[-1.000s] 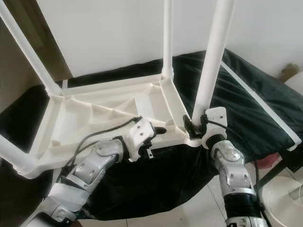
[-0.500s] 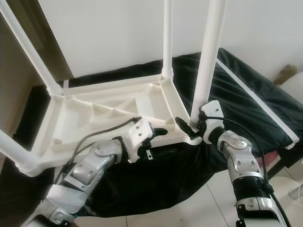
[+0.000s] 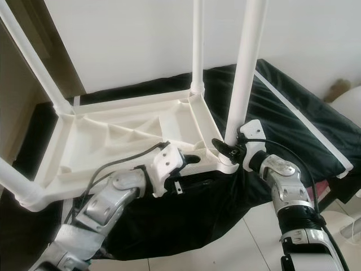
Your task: Building children table
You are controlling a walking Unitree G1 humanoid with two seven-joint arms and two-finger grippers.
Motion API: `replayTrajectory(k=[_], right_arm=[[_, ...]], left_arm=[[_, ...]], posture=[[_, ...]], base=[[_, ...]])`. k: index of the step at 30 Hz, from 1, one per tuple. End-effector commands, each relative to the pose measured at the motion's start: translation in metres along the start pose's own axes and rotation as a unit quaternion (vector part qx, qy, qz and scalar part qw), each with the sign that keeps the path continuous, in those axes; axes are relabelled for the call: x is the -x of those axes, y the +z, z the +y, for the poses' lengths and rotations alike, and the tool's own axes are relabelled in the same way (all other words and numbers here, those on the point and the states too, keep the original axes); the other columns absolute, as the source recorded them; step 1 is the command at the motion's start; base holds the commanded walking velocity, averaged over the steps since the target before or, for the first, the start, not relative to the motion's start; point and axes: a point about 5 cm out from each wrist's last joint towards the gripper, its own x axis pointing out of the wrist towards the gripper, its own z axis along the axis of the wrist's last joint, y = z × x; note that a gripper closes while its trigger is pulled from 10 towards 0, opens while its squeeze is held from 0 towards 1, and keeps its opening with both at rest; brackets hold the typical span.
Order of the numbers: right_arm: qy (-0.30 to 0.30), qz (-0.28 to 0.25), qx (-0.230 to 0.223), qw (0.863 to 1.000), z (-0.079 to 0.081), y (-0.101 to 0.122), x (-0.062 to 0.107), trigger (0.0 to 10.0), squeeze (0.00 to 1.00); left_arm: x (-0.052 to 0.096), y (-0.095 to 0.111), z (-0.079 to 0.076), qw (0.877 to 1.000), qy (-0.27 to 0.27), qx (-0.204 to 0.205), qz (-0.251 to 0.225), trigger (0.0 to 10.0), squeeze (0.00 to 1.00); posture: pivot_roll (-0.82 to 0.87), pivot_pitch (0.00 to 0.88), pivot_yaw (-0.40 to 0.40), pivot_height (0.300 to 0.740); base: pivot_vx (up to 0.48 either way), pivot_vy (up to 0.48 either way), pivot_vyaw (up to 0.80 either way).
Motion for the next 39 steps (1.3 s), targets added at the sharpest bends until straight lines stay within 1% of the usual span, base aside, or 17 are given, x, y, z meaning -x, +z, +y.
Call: replayTrajectory(k=[1, 2, 5, 8, 13, 16, 19, 22, 24, 25, 26, 27, 30, 32, 35, 36, 39], right_arm=[[0.017, 0.026, -0.007, 1.000, 0.012, -0.014, -0.004, 4.1, 0.00], [0.011, 0.028, -0.007, 1.000, 0.014, -0.016, -0.004, 10.0, 0.00], [-0.010, 0.038, -0.007, 0.999, 0.016, -0.019, -0.006, 10.0, 0.00], [-0.076, 0.048, -0.012, 0.996, 0.018, -0.024, -0.009, 10.0, 0.00], [-0.088, 0.041, -0.022, 0.995, 0.023, -0.023, -0.010, 10.0, 0.00], [-0.167, 0.025, -0.049, 0.984, 0.036, -0.016, -0.013, 10.0, 0.00], [-0.188, 0.020, -0.058, 0.980, 0.038, -0.014, -0.013, 10.0, 0.00], [-0.229, 0.012, -0.076, 0.970, 0.044, -0.011, -0.013, 10.0, 0.00], [-0.275, 0.010, -0.089, 0.957, 0.050, -0.010, -0.012, 10.0, 0.00], [-0.275, 0.010, -0.089, 0.957, 0.050, -0.010, -0.012, 10.0, 0.00], [-0.315, 0.010, -0.107, 0.943, 0.052, -0.011, -0.010, 10.0, 0.00], [-0.315, 0.010, -0.107, 0.943, 0.052, -0.011, -0.010, 10.0, 0.00], [-0.407, 0.009, -0.145, 0.902, 0.063, -0.015, -0.003, 10.0, 0.00], [-0.417, 0.011, -0.148, 0.897, 0.069, -0.014, -0.003, 10.0, 0.00], [-0.395, 0.011, -0.152, 0.906, 0.085, -0.007, -0.016, 10.0, 0.00], [-0.389, 0.008, -0.145, 0.910, 0.086, -0.004, -0.017, 10.0, 0.00], [-0.391, 0.008, -0.141, 0.909, 0.086, -0.001, -0.017, 10.0, 0.00]], left_arm=[[0.002, -0.002, 0.002, 1.000, 0.028, -0.001, 0.008, 10.0, 0.00], [0.003, -0.003, 0.004, 0.999, 0.034, 0.000, 0.011, 10.0, 0.00], [0.005, -0.004, 0.007, 0.999, 0.046, -0.002, 0.014, 10.0, 0.00], [0.004, -0.006, 0.016, 0.995, 0.091, -0.009, 0.024, 10.0, 0.00], [0.005, -0.006, 0.019, 0.994, 0.105, -0.009, 0.028, 10.0, 0.00], [0.011, -0.013, 0.023, 0.990, 0.131, -0.009, 0.051, 10.0, 0.00], [0.012, -0.013, 0.023, 0.989, 0.135, -0.013, 0.053, 10.0, 0.00], [0.012, -0.014, 0.025, 0.988, 0.141, -0.015, 0.057, 10.0, 0.00], [0.011, -0.015, 0.029, 0.986, 0.152, -0.013, 0.070, 10.0, 0.00], [0.011, -0.015, 0.029, 0.986, 0.152, -0.013, 0.070, 10.0, 0.00], [0.011, -0.016, 0.031, 0.984, 0.159, -0.020, 0.080, 10.0, 0.00], [0.011, -0.016, 0.031, 0.984, 0.159, -0.020, 0.080, 10.0, 0.00], [0.011, -0.020, 0.036, 0.979, 0.180, -0.029, 0.093, 10.0, 0.00], [0.011, -0.020, 0.037, 0.977, 0.190, -0.029, 0.094, 10.0, 0.00], [0.011, -0.020, 0.047, 0.964, 0.237, -0.032, 0.118, 10.0, 0.00], [0.012, -0.019, 0.049, 0.963, 0.243, -0.036, 0.114, 10.0, 0.00], [0.012, -0.017, 0.050, 0.963, 0.246, -0.030, 0.101, 10.0, 0.00]], posture=[[-0.03, 0.000, 0.086, 0.740], [-0.03, 0.000, 0.098, 0.740], [-0.03, 0.000, 0.103, 0.740], [-0.03, 0.000, 0.105, 0.740], [-0.03, 0.000, 0.105, 0.740], [-0.03, 0.000, 0.106, 0.740], [-0.03, 0.000, 0.106, 0.740], [-0.04, 0.000, 0.114, 0.740], [-0.04, 0.000, 0.114, 0.740], [-0.04, 0.000, 0.114, 0.740], [-0.05, 0.000, 0.119, 0.740], [-0.05, 0.000, 0.119, 0.740], [-0.06, 0.000, 0.122, 0.740], [-0.06, 0.000, 0.121, 0.740], [-0.06, 0.000, 0.117, 0.740], [-0.05, 0.000, 0.114, 0.740], [-0.05, 0.000, 0.111, 0.740]], base=[[0.000, 0.000, 0.00], [0.000, 0.000, 0.00], [0.000, 0.000, 0.00], [0.000, 0.000, 0.00], [0.000, 0.000, 0.00], [0.000, 0.000, 0.00], [0.000, 0.000, 0.00], [0.000, 0.000, 0.00], [0.000, 0.000, 0.00], [0.000, 0.000, 0.00], [0.000, 0.000, 0.00], [0.000, 0.000, 0.00], [0.000, 0.000, 0.00], [0.000, 0.000, 0.00], [0.000, 0.000, 0.00], [0.000, 0.000, 0.00], [0.000, 0.000, 0.00]])
